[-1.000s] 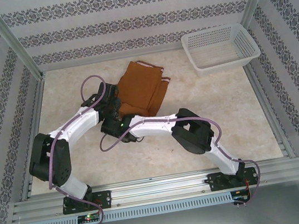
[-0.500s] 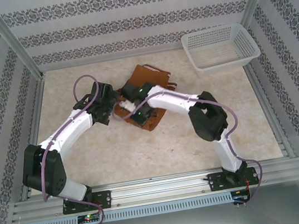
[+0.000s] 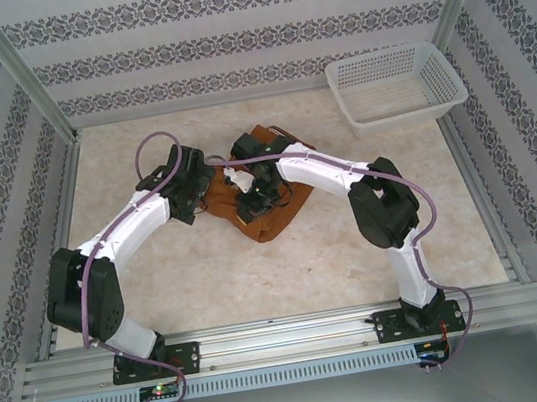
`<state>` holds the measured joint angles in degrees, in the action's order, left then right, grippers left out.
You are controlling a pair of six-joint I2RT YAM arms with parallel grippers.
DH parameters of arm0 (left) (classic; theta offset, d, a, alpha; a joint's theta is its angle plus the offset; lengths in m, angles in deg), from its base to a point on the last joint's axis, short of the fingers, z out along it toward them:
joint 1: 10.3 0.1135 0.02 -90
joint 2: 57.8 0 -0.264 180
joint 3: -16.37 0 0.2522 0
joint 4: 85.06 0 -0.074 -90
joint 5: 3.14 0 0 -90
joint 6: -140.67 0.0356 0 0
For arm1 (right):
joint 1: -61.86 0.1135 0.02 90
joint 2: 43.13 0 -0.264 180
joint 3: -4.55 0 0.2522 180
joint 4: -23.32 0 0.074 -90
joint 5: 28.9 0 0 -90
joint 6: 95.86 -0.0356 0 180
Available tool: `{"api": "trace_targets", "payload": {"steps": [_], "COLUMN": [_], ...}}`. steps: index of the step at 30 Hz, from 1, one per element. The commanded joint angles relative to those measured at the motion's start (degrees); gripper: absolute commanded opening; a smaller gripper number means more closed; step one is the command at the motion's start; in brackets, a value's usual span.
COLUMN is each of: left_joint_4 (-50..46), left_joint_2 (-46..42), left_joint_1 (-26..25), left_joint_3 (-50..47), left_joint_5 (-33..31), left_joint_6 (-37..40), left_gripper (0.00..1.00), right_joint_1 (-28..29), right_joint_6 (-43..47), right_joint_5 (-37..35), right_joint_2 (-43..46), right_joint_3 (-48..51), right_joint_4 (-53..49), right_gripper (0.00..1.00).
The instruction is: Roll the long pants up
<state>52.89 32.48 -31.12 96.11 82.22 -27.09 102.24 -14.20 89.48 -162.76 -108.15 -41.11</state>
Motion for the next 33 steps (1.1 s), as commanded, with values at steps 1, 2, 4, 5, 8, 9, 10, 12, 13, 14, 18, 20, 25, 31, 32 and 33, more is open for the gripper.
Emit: {"api": "trace_targets", "payload": {"steps": [1, 2, 4, 5, 8, 9, 10, 12, 13, 14, 18, 20, 25, 31, 32, 33], "left_joint_4": [-2.9, -3.4, -4.2, -5.4, -7.0, -5.9, -4.9, -3.6, -3.4, -2.8, 2.0, 4.1, 10.3, 12.8, 14.4, 14.9], "left_joint_2": [-0.6, -1.3, -2.2, -2.5, -4.4, -5.5, -6.4, -8.0, -8.3, -8.9, -10.7, -10.4, -6.3, 0.9, 2.6, 4.4], "left_joint_1": [1.8, 2.8, 4.0, 4.1, 3.9, 4.0, 3.9, 3.7, 3.4, 3.1, 0.5, -1.3, -3.2, -3.3, -3.3, -3.3], "left_joint_3": [2.2, 3.3, 5.7, 7.2, 8.8, 8.0, 7.0, 4.7, 3.7, 2.3, -3.8, -5.9, -7.7, -5.4, -5.4, -5.3], "left_joint_5": [-2.1, -2.2, -1.8, -1.8, -0.9, -0.2, 0.5, 2.3, 2.9, 3.7, 6.2, 6.5, 6.9, 7.7, 8.1, 8.5], "left_joint_6": [1.7, 2.4, 4.1, 5.0, 5.5, 5.5, 5.7, 5.7, 5.5, 5.2, 3.8, 3.6, 5.6, 9.4, 10.6, 10.9], "left_gripper": [1.0, 1.0, 1.0, 1.0, 1.0, 1.0, 0.99, 0.94, 0.9, 0.82, 0.46, 0.46, 0.73, 0.78, 0.78, 0.78], "right_joint_1": [0.1, -0.1, -0.6, -0.8, -1.3, -1.5, -1.5, -1.7, -1.6, -1.7, -2.1, -2.6, -3.1, -3.6, -3.8, -4.0], "right_joint_6": [-1.5, -1.5, -1.4, -1.3, -1.4, -1.7, -1.9, -2.2, -2.3, -2.3, -2.4, -3.0, -3.8, -4.3, -4.4, -4.4], "right_joint_5": [7.0, 7.4, 7.9, 8.0, 8.3, 8.7, 9.0, 9.5, 9.8, 9.8, 10.3, 11.1, 12.2, 13.4, 14.0, 14.3], "right_joint_2": [2.0, 1.8, 1.5, 1.4, 0.7, 0.3, 0.1, -0.6, -0.7, -0.7, -1.4, -1.8, -1.7, -0.4, -0.2, 0.1], "right_joint_3": [0.5, 0.7, 1.2, 1.5, 2.2, 2.3, 2.4, 2.7, 2.7, 2.9, 2.5, 2.3, 2.1, 2.5, 2.5, 2.6], "right_joint_4": [1.0, 0.9, 0.8, 0.9, 1.3, 1.4, 1.6, 1.8, 1.9, 2.2, 2.3, 2.6, 3.0, 3.0, 3.0, 2.9], "right_gripper": [0.0, 0.0, 0.0, 0.0, 0.0, 0.0, 0.0, 0.0, 0.0, 0.0, 0.0, 0.0, 0.0, 0.0, 0.0, 0.0]}}
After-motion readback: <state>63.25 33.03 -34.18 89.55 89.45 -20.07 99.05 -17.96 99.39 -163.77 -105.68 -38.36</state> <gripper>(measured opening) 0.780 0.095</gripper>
